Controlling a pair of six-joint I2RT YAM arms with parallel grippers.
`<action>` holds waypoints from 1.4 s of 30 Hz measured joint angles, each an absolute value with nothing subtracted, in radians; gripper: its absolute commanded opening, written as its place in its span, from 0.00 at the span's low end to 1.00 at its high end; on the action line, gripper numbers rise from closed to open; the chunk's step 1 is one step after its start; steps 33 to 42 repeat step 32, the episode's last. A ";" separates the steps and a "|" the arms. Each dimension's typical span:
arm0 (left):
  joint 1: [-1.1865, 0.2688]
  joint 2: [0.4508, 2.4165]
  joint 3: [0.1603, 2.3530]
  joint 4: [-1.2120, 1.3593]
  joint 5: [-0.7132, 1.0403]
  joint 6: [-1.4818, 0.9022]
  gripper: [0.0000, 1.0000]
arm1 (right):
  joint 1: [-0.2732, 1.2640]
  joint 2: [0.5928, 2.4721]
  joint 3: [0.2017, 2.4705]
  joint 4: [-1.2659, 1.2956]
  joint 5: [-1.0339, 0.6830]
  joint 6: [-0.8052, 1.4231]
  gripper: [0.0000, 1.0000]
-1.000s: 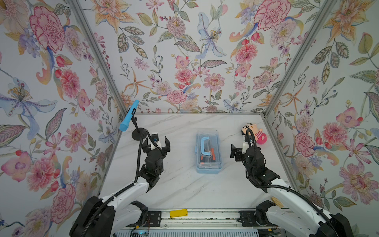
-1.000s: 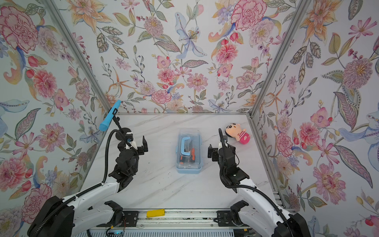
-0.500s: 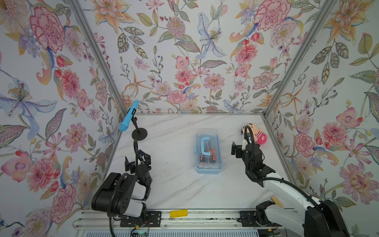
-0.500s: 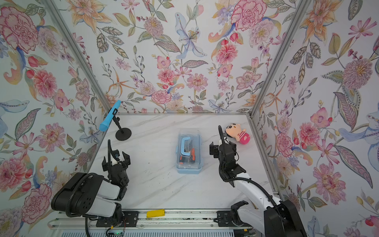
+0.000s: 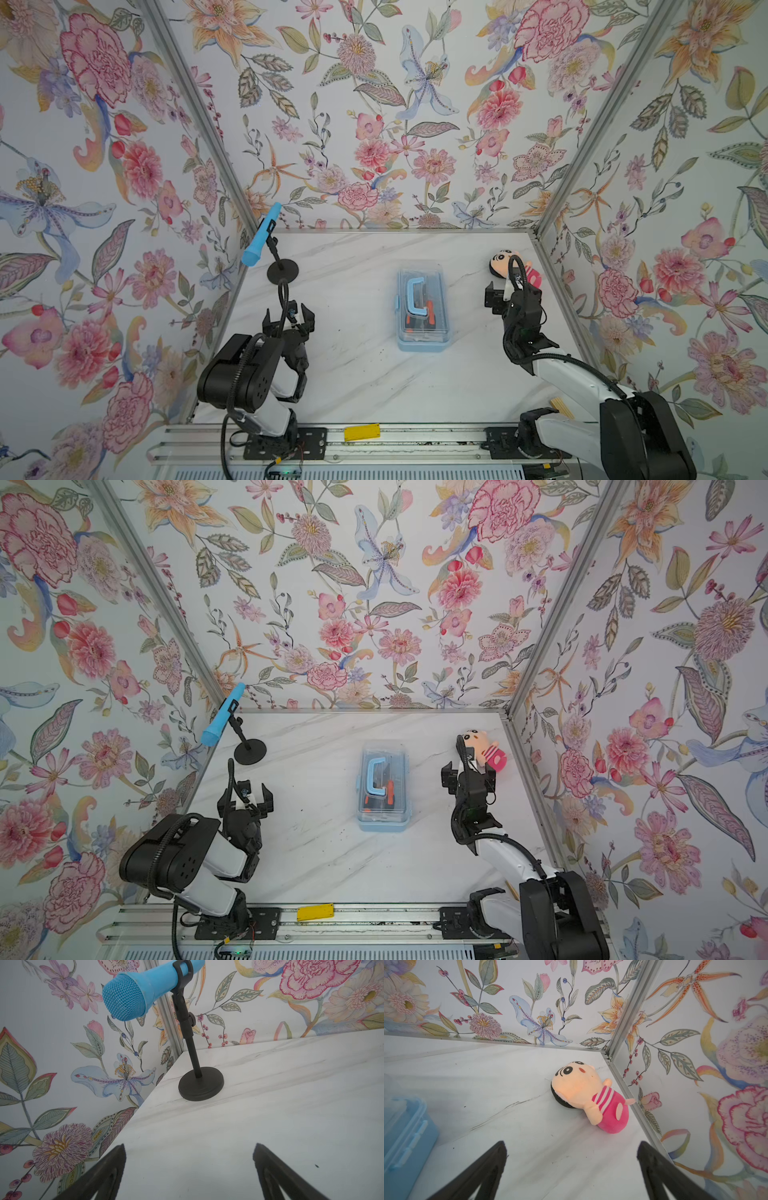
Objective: Pack the tool kit
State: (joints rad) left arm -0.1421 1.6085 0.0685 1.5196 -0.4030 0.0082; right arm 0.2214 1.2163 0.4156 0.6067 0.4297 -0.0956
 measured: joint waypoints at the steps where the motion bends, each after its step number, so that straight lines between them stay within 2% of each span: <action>1: -0.142 1.608 0.068 1.520 -0.402 0.008 0.99 | 0.210 1.256 0.391 0.657 0.423 -0.099 0.99; 5: -0.142 1.608 0.069 1.520 -0.399 0.008 0.99 | 0.180 1.476 0.268 0.925 0.393 -0.101 0.99; 10: -0.142 1.608 0.074 1.520 -0.399 0.008 0.99 | 0.102 1.538 0.205 1.095 0.254 -0.096 0.99; 14: -0.142 1.608 0.112 1.504 -0.399 0.008 0.99 | 0.072 1.544 0.246 1.106 0.164 -0.084 0.99; 29: -0.142 1.604 0.166 1.451 -0.399 0.008 0.99 | 0.029 1.545 0.290 1.078 0.069 -0.049 0.99; 42: -0.142 1.604 0.166 1.451 -0.398 0.008 0.99 | 0.022 1.545 0.294 1.076 0.059 -0.044 0.99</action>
